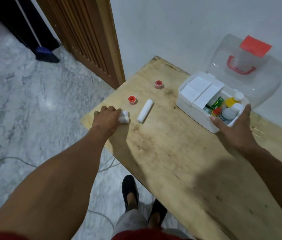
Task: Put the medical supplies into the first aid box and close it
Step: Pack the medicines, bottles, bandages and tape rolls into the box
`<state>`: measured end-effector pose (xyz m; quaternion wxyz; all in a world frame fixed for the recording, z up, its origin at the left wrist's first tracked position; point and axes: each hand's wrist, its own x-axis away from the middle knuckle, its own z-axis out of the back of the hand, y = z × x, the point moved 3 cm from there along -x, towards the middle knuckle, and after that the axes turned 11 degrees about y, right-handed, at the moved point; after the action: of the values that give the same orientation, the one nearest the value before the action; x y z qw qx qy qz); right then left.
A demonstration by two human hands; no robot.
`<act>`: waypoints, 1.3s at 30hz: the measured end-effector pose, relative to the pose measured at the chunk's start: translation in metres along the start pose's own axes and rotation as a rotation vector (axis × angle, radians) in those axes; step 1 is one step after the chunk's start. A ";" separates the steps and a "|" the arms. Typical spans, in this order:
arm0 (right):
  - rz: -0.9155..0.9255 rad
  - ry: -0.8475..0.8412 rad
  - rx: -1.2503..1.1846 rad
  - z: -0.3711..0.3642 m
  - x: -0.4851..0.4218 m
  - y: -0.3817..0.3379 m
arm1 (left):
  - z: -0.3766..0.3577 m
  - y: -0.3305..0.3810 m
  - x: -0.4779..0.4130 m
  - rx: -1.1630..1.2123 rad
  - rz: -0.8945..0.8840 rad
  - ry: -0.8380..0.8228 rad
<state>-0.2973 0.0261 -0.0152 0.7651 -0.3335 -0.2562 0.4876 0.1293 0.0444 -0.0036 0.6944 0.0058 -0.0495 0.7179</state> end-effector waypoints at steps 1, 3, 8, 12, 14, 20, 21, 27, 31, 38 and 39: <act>0.002 0.002 0.007 0.000 -0.001 0.001 | -0.001 0.000 -0.002 -0.023 -0.012 0.001; 0.006 0.002 0.009 0.000 -0.002 0.000 | -0.002 0.000 -0.007 -0.029 -0.027 -0.004; -0.008 0.003 -0.011 -0.001 -0.002 0.000 | -0.004 -0.004 -0.013 0.103 -0.010 -0.004; 0.016 0.004 0.003 0.001 0.003 -0.005 | 0.000 -0.002 -0.004 0.140 -0.050 0.032; 0.021 0.008 0.002 0.003 0.004 -0.007 | 0.007 0.004 0.004 0.208 -0.075 0.107; 0.005 0.000 0.017 0.004 0.009 -0.010 | 0.039 0.050 0.012 0.569 0.075 0.254; 0.006 -0.002 0.017 0.005 0.009 -0.010 | 0.045 0.059 0.012 0.662 0.106 0.242; 0.028 -0.010 0.047 0.006 0.008 -0.008 | 0.081 0.120 -0.001 0.992 0.158 0.198; 0.005 -0.043 0.068 0.008 0.009 -0.010 | 0.099 0.157 -0.017 1.273 0.168 0.027; 0.009 -0.007 0.116 0.006 0.008 -0.009 | 0.121 0.202 -0.051 1.355 0.063 -0.111; 0.003 -0.003 0.118 0.007 0.008 -0.009 | 0.122 0.207 -0.057 1.317 0.013 -0.111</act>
<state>-0.2938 0.0319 -0.0032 0.7824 -0.2874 -0.2274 0.5036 -0.0826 -0.0283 0.1006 0.5378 0.4659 0.3639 0.6010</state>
